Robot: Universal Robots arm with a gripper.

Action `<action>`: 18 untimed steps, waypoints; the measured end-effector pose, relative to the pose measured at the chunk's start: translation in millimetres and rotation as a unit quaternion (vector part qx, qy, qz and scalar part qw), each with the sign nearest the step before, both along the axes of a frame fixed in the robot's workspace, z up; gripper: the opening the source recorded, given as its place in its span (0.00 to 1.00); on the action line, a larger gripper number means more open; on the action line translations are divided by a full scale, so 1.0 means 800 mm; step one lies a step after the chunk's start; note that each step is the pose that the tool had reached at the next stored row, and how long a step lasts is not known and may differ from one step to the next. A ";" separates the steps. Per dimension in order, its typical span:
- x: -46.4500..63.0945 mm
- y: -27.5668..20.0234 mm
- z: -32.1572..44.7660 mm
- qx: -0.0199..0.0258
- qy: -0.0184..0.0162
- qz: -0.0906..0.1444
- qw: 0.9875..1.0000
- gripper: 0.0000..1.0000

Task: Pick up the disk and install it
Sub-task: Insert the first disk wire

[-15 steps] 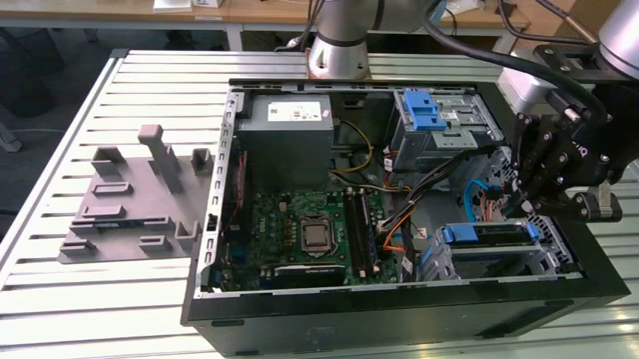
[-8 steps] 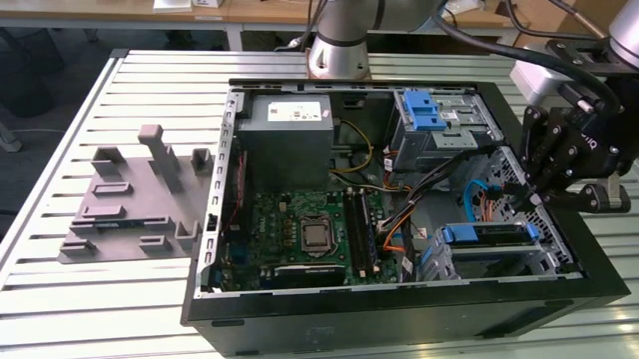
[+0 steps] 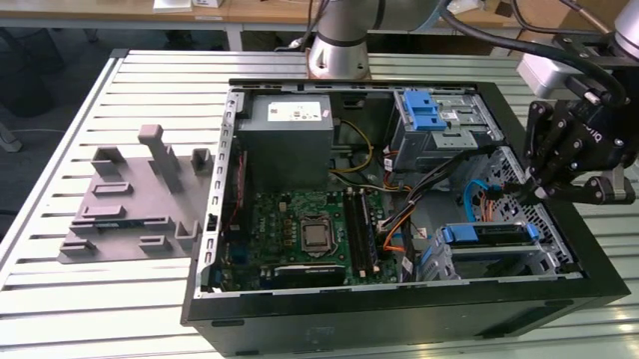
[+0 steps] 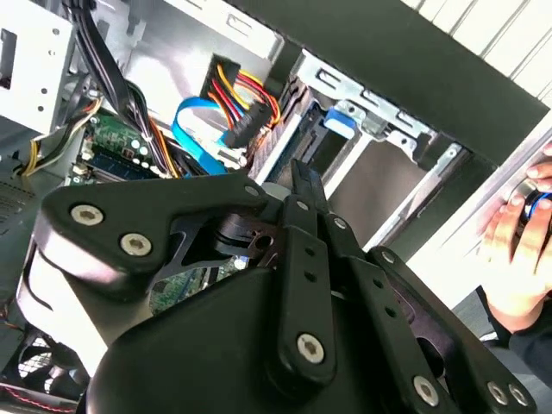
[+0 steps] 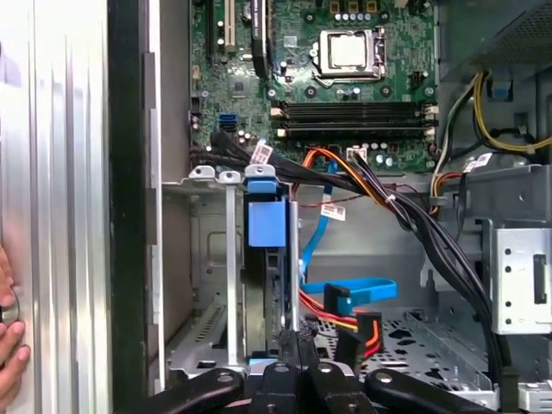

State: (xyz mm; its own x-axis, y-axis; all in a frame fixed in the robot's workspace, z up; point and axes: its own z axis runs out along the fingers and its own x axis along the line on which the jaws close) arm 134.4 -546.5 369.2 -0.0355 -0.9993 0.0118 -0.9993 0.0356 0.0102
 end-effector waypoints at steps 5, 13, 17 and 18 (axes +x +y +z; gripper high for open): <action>0.003 0.0134 0.0000 0.000 0.000 0.000 1.000 0.11; 0.006 0.0271 -0.0009 -0.002 0.000 -0.009 1.000 0.11; 0.008 0.0290 -0.0023 -0.006 0.000 -0.011 1.000 0.23; 0.008 0.0296 -0.0026 -0.008 0.000 -0.012 1.000 0.29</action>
